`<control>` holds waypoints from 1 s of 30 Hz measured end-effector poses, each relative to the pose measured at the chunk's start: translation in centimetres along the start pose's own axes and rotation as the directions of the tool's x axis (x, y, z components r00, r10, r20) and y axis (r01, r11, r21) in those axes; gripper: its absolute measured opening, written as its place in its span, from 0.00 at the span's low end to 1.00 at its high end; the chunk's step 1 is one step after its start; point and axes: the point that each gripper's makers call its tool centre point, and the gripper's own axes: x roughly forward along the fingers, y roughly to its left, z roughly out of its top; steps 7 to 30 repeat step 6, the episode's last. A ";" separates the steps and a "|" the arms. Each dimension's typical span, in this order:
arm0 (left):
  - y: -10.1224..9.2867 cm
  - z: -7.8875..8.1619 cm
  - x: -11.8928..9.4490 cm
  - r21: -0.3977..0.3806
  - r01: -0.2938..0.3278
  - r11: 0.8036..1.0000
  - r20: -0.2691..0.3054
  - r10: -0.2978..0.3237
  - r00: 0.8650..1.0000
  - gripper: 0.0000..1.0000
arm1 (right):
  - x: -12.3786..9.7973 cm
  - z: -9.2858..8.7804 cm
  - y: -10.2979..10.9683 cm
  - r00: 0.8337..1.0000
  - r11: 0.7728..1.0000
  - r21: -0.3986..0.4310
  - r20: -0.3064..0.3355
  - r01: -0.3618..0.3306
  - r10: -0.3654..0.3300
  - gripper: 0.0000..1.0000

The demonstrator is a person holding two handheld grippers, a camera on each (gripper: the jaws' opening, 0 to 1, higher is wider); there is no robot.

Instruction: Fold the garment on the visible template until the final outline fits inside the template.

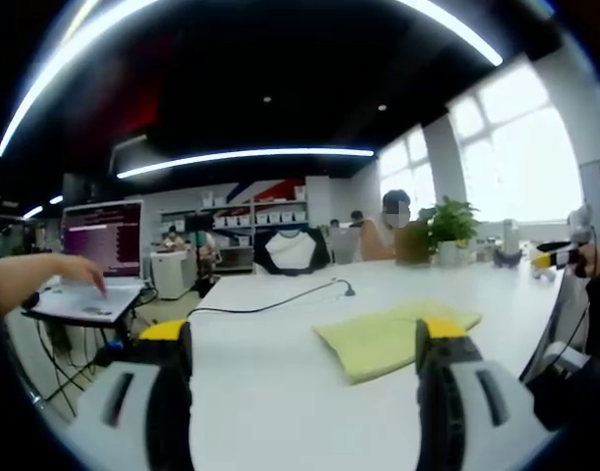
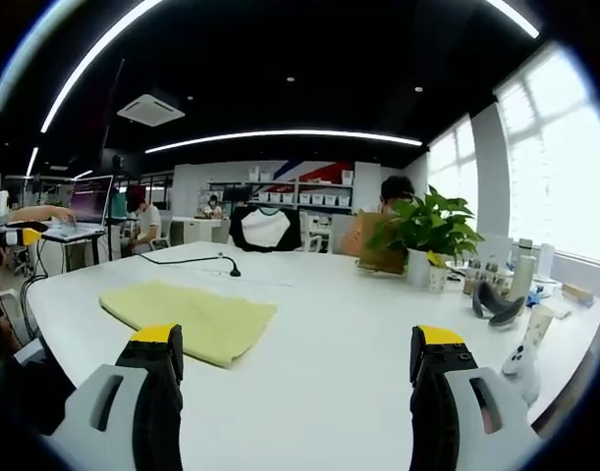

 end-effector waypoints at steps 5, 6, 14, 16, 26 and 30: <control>0.0 0.0 -0.4 0.000 0.000 1.000 -0.001 0.000 1.000 1.00 | -0.4 -0.1 0.1 1.000 1.000 0.003 -0.004 -0.003 0.003 0.99; 0.0 0.0 -0.5 0.000 0.000 1.000 -0.001 0.000 1.000 1.00 | -0.5 -0.1 0.1 1.000 1.000 0.002 -0.003 -0.002 0.002 0.99; 0.0 0.0 -0.5 0.000 0.000 1.000 -0.001 0.000 1.000 1.00 | -0.5 -0.1 0.1 1.000 1.000 0.002 -0.003 -0.002 0.002 0.99; 0.0 0.0 -0.5 0.000 0.000 1.000 -0.001 0.000 1.000 1.00 | -0.5 -0.1 0.1 1.000 1.000 0.002 -0.003 -0.002 0.002 0.99; 0.0 0.0 -0.5 0.000 0.000 1.000 -0.001 0.000 1.000 1.00 | -0.5 -0.1 0.1 1.000 1.000 0.002 -0.003 -0.002 0.002 0.99; 0.0 0.0 -0.5 0.000 0.000 1.000 -0.001 0.000 1.000 1.00 | -0.5 -0.1 0.1 1.000 1.000 0.002 -0.003 -0.002 0.002 0.99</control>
